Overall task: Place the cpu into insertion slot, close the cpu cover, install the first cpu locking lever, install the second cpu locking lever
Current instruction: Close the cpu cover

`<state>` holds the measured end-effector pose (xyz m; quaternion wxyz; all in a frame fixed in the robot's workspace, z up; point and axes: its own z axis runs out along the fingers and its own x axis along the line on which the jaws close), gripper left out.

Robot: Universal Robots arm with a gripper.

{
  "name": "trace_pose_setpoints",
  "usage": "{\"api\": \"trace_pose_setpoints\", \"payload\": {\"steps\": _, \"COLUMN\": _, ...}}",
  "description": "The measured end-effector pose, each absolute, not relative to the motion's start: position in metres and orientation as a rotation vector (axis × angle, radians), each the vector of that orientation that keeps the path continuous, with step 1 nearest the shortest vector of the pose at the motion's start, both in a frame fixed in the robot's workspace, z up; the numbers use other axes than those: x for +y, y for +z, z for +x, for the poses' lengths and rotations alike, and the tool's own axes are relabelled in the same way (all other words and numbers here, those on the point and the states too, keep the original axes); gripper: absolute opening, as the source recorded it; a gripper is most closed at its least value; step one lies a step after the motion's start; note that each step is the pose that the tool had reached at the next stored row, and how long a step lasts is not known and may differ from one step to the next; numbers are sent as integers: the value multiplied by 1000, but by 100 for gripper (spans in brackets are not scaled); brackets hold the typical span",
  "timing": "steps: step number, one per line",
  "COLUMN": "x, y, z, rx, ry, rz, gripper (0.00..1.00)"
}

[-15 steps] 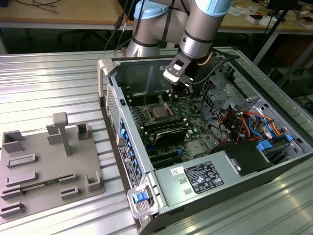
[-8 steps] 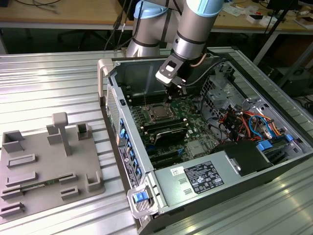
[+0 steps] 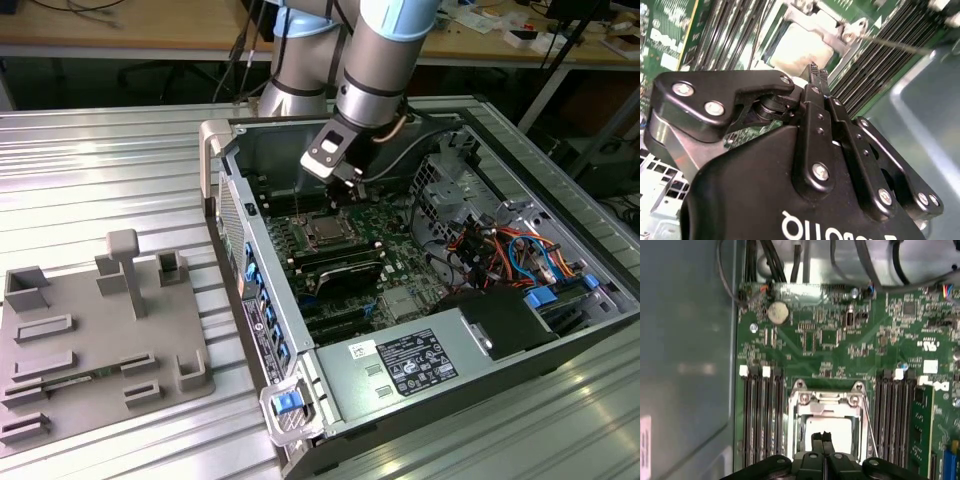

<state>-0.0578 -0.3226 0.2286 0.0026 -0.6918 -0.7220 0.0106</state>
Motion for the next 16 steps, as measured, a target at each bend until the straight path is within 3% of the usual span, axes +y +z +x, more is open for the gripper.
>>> {"api": "trace_pose_setpoints", "payload": {"steps": 16, "x": -323, "y": 207, "z": -85, "rx": -2304, "ry": 28, "rz": -2123, "gripper": 11}}
